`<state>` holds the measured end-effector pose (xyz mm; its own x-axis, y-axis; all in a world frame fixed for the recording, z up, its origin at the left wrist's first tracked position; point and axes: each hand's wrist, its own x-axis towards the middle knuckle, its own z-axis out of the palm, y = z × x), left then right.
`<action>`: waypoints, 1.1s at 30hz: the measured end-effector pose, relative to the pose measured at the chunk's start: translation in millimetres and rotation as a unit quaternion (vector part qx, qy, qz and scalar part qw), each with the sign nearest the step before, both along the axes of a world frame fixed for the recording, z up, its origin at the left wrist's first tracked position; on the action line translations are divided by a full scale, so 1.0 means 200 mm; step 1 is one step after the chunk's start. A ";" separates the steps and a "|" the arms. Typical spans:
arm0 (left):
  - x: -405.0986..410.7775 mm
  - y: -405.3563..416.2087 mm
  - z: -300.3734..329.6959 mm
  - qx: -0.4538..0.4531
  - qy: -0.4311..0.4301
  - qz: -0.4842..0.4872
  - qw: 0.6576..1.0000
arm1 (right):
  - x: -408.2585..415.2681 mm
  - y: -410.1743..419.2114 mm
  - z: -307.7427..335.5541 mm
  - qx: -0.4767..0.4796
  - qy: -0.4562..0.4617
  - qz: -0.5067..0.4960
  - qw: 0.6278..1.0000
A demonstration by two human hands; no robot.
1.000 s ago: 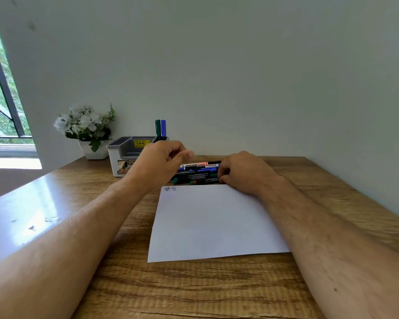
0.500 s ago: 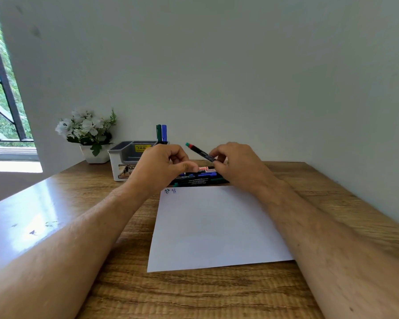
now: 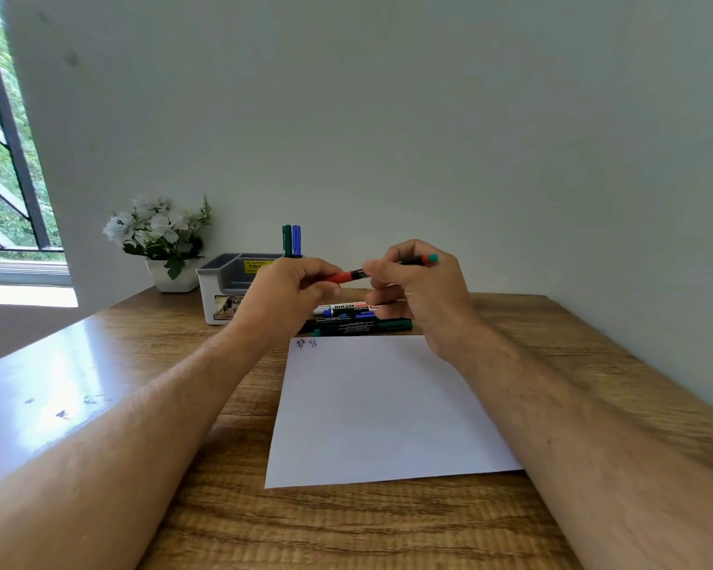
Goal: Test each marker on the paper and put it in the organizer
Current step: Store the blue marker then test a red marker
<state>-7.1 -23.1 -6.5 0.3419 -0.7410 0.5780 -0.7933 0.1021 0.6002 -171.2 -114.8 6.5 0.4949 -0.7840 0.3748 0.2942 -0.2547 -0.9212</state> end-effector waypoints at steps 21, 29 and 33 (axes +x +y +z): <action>-0.01 0.05 0.07 -0.179 -0.010 -0.074 0.981 | -0.02 0.11 0.02 0.125 0.163 0.270 0.941; -0.06 0.04 0.07 -0.074 0.384 -0.269 0.880 | 0.03 0.11 0.01 0.094 0.127 0.176 0.972; -0.07 0.03 0.07 -0.090 0.454 -0.293 0.837 | 0.03 0.11 0.00 0.071 0.129 0.160 0.976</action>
<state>-21.2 -16.7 7.2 0.3097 -0.8640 0.3969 0.1993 0.4671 0.8614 -164.3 -92.0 5.9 0.7861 -0.6092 0.1050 0.0916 -0.0531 -0.9944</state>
